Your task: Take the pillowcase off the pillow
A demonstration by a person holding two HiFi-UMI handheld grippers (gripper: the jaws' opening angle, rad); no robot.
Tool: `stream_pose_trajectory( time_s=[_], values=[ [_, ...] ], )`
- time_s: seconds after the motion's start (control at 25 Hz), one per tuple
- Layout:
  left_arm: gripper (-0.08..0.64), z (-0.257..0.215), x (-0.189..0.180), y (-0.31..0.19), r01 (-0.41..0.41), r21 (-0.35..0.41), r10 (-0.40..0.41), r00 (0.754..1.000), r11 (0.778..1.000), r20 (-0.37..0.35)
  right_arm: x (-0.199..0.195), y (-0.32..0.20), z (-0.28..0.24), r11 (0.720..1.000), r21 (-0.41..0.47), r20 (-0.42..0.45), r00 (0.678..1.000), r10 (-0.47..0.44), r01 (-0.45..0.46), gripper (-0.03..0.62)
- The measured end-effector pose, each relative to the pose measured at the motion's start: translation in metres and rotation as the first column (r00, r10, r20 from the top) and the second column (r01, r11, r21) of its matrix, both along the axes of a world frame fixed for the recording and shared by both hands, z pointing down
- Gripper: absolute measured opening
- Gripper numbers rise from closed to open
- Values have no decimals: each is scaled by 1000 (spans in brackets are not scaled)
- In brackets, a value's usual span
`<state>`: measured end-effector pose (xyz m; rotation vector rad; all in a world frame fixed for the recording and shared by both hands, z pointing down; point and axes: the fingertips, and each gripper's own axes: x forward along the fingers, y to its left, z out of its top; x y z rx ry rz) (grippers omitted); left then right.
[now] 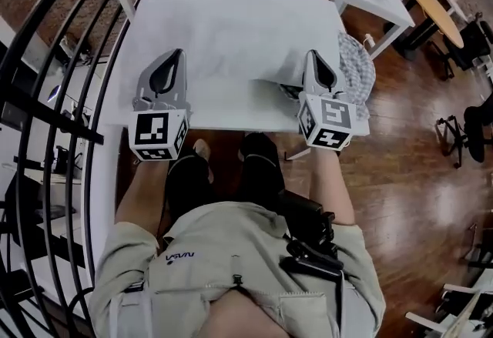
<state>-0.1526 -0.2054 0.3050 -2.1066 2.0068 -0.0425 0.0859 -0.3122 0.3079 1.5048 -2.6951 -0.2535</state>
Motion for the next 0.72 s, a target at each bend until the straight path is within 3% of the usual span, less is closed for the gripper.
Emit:
stream_pose_trajectory(
  time_s=[0.16, 0.4, 0.72],
  values=[
    [0, 7, 18, 52, 14, 30, -14, 1000, 999, -16, 1, 55, -1, 999, 25, 35, 998, -44, 43, 3],
    [2, 58, 38, 98, 36, -64, -38, 999, 997, -25, 21, 118, 36, 999, -10, 9, 999, -47, 48, 3],
    [2, 85, 61, 100, 25, -129, -25, 1000, 991, 2, 51, 130, 69, 995, -99, 41, 999, -13, 17, 2]
  ],
)
